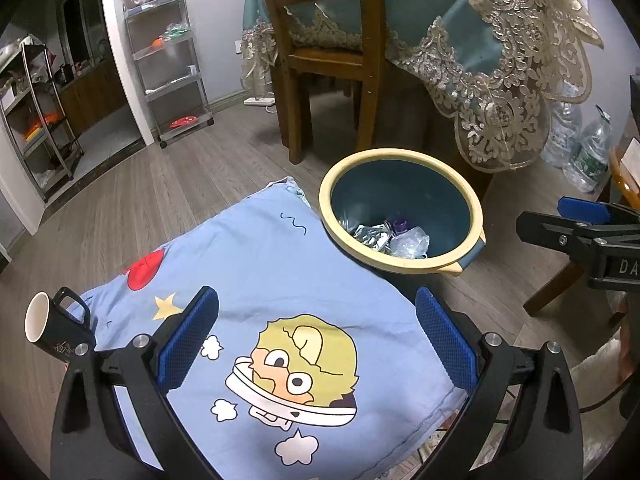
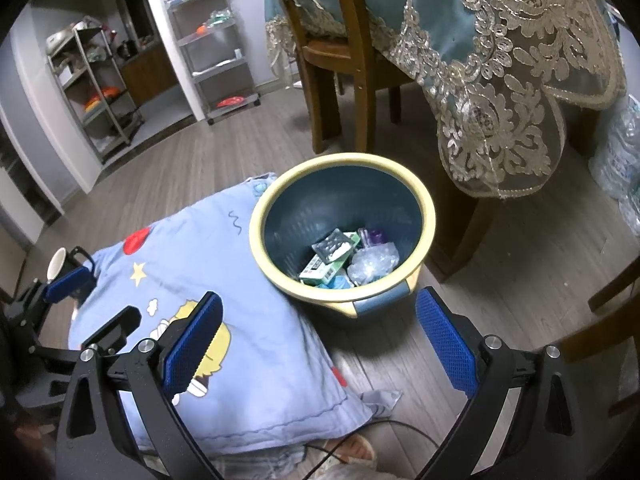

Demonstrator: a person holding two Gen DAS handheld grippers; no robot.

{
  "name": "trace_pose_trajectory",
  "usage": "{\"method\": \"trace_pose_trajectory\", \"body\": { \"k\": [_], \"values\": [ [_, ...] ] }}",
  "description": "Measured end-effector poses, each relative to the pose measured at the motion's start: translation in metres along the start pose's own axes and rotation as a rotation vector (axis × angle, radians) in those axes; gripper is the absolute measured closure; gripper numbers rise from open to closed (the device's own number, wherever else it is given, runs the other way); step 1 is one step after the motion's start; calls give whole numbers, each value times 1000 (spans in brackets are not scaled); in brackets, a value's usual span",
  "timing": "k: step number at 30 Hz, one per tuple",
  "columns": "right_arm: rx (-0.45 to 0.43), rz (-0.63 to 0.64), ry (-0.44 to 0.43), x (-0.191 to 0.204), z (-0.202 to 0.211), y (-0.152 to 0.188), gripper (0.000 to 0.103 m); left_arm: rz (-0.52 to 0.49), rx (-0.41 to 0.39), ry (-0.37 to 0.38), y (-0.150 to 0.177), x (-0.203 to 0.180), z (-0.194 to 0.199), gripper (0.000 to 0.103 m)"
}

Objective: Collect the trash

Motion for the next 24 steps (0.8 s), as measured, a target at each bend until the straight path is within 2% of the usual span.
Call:
{"method": "trace_pose_trajectory", "body": {
  "k": [24],
  "values": [
    [5, 3, 4, 1, 2, 1, 6, -21, -3, -5, 0, -4, -1, 6]
  ]
}}
Point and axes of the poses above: each gripper's, at about its wrist camera, not at the fingertips, and z roughly against the way its jaws point, x to its left, y to its underside, the point moved 10 cm from there along -z, roughly the way its jaws point, and after that the axes turned 8 degrees about z, right-handed, at the moved point
